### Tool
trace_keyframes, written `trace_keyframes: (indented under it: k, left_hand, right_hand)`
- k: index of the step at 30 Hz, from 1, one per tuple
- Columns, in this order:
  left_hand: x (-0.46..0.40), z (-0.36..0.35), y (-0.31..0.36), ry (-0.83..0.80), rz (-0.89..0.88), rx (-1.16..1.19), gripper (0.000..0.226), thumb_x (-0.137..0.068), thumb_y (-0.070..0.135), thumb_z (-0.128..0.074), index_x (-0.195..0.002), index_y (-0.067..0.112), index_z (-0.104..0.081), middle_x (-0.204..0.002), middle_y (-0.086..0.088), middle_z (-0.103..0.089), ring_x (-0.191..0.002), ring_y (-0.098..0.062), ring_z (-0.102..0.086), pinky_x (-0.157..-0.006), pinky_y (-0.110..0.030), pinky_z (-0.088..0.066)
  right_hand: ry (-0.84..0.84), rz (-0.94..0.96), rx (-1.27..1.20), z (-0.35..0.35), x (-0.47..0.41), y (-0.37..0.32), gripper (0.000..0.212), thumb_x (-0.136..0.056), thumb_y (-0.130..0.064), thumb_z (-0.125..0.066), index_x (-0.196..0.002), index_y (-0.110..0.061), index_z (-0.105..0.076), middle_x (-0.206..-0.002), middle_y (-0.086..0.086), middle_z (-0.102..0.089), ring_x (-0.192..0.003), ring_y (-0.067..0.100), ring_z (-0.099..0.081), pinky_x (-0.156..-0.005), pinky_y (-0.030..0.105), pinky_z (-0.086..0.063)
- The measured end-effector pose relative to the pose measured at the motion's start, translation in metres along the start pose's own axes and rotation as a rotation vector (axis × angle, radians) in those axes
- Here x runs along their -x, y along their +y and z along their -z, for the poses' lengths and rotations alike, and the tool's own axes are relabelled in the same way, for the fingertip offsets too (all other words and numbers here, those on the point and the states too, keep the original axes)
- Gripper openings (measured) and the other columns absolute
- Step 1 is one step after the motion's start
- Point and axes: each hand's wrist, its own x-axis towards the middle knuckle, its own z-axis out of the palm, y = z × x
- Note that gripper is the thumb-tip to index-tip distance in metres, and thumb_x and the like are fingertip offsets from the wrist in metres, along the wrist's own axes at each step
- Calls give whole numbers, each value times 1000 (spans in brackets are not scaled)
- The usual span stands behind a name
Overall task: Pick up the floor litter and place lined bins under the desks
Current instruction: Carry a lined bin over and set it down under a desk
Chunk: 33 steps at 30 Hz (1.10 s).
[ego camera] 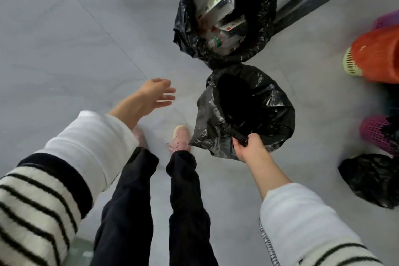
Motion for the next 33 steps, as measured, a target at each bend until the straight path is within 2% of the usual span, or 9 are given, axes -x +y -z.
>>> trace_keyframes:
  k: [3, 6, 10, 14, 17, 19, 23, 26, 33]
  left_hand:
    - [60, 52, 11, 20, -14, -23, 28, -98, 20, -44, -124, 9, -48, -117, -9, -56, -94, -24, -60, -82, -33, -51]
    - [110, 111, 32, 125, -65, -67, 26, -98, 19, -45, -123, 11, -49, -116, -8, -54, -85, -18, -58, -80, -31, -50]
    - [159, 186, 63, 263, -64, -232, 49, -94, 24, -50, -141, 16, -36, -128, -7, -49, -108, -21, -48, -92, -42, -46]
    - [199, 237, 100, 381, -94, -299, 71, -90, 32, -57, -148, 25, -17, -148, -7, -35, -130, -27, -42, -93, -46, -45]
    - [231, 272, 144, 418, -226, -213, 68, -89, 29, -59, -145, 23, -22, -139, -7, -47, -121, -26, -52, -87, -39, -47]
    - [247, 293, 176, 469, -291, -261, 56, -90, 24, -58, -139, 16, -33, -134, -9, -52, -118, -28, -53, -91, -36, -46]
    - [269, 349, 250, 636, -304, -281, 40, -91, 11, -50, -130, 6, -42, -121, -21, -55, -103, -32, -57, -77, -35, -46]
    - [276, 392, 297, 619, -276, -223, 37, -91, 11, -53, -127, 5, -46, -110, -21, -55, -89, -27, -54, -62, -34, -49]
    - [299, 487, 404, 669, -238, -96, 42, -90, 17, -56, -130, 7, -44, -114, -17, -54, -91, -27, -55, -71, -41, -53]
  right_hand:
    - [-87, 63, 140, -6, 59, 21, 44, -89, -9, -42, -132, 0, -41, -129, 18, -48, -115, 38, -52, -83, 36, -55]
    - [-133, 63, 254, -22, 122, 34, 40, -90, -5, -45, -130, -6, -45, -126, 17, -51, -116, 37, -53, -75, 42, -54]
    - [-252, 227, 474, -60, 201, 39, 37, -85, -11, -46, -122, -8, -48, -124, 15, -56, -108, 32, -59, -67, 40, -57]
    - [-362, 474, 752, -106, 264, 25, 46, -60, -34, -50, -98, -9, -56, -111, 16, -66, -99, 34, -62, -88, 51, -54]
    - [-467, 640, 866, -152, 333, 4, 11, -72, -26, -51, -71, -16, -48, -72, 4, -56, -75, 28, -56, -78, 44, -52]
    - [-533, 737, 889, -183, 375, -11, 19, -81, -16, -48, -65, -17, -39, -60, 0, -42, -61, 20, -43, -63, 37, -40]
    - [-544, 872, 979, -265, 444, -50, 27, -84, -19, -47, -59, -20, -37, -59, 1, -44, -60, 21, -42, -59, 30, -36]
    - [-501, 918, 1006, -330, 482, -75, 22, -77, -26, -49, -58, -22, -41, -66, 3, -49, -72, 24, -46, -66, 33, -38]
    - [-521, 912, 1018, -473, 601, -122, 20, -71, -18, -54, -60, -18, -37, -64, 1, -45, -70, 25, -44, -57, 31, -34]
